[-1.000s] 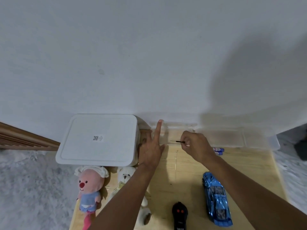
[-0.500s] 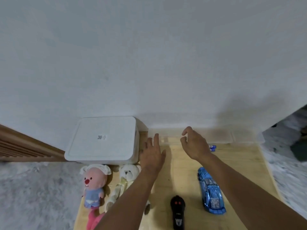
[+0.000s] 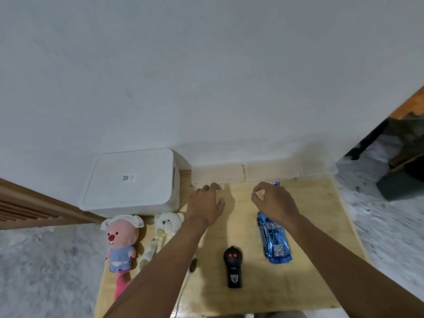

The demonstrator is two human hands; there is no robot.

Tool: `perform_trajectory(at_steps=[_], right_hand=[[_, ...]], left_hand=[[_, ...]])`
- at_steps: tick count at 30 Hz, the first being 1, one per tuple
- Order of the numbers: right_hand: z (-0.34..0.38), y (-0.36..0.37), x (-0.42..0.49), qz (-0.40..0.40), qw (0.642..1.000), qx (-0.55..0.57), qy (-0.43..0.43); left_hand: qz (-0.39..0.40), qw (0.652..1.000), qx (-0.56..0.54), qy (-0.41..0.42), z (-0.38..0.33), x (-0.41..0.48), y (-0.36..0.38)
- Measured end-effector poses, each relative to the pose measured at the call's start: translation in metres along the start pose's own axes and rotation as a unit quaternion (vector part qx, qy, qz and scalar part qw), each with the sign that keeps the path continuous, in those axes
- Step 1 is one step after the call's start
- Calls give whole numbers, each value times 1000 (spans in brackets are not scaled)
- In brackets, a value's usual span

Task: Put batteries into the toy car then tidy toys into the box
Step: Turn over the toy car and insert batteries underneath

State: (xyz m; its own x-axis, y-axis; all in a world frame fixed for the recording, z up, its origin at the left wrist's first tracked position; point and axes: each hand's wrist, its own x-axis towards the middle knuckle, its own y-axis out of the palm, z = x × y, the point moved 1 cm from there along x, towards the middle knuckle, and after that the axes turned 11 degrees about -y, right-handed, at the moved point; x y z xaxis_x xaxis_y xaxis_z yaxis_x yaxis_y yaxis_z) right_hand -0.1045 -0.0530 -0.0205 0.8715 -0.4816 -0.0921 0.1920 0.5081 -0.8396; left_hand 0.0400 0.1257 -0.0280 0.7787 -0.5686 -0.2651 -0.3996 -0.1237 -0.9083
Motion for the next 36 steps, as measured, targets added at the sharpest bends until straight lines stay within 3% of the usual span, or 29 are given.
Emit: perform_trajectory(at_steps=[5,10,22,28,36], right_hand=[[-56,-10,-55,65,997,-33,7],[-86,-3,-89,105,992,59,33],[-102,14,-98,103,937,324,81],[-91,-3,-100,83,925,368,52],[-60,-55,-90,71,941,320,-79]], left_hand=[[145,984,-66,79,-46,-29,35],[203,969,-120,74,-75,-56,74],[151,973,-174,10,-88,-99,119],[87,949,-302,-21,-93,-116,100],[63,906,-418,-22,-114,-115,47]])
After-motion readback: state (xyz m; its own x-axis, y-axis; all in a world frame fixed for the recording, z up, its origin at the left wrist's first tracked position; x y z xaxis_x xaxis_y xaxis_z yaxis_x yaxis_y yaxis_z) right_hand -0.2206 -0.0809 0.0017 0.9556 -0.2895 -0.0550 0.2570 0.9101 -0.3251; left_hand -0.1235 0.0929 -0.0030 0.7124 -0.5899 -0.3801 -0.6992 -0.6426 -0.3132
